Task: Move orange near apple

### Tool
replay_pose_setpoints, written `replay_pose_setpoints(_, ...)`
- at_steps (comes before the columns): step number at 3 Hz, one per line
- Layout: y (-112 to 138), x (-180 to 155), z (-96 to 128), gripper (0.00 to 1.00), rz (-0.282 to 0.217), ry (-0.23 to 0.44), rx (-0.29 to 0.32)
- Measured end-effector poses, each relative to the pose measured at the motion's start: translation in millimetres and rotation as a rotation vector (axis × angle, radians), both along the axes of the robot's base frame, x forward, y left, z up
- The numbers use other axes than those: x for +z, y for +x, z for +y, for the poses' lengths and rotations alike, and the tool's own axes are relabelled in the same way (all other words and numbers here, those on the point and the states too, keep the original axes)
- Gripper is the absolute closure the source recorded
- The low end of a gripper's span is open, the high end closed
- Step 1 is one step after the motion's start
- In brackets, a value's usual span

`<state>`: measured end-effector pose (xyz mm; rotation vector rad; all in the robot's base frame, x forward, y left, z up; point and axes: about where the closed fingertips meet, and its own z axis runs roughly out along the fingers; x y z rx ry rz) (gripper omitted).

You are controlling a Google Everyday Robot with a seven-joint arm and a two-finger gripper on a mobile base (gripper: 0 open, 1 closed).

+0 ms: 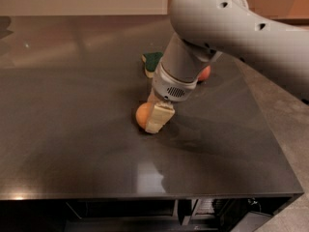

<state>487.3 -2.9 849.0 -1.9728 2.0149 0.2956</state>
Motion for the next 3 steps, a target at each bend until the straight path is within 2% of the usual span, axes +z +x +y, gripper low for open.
replay_pose_setpoints(1,2,5,-4,0.64,0.023,0.022,-0.019)
replay_pose_setpoints(2,14,14,-27,0.88,0.060,0.037,-0.100)
replay_pose_setpoints(3,32,25,-64,1.00,0.077,0.023,-0.232)
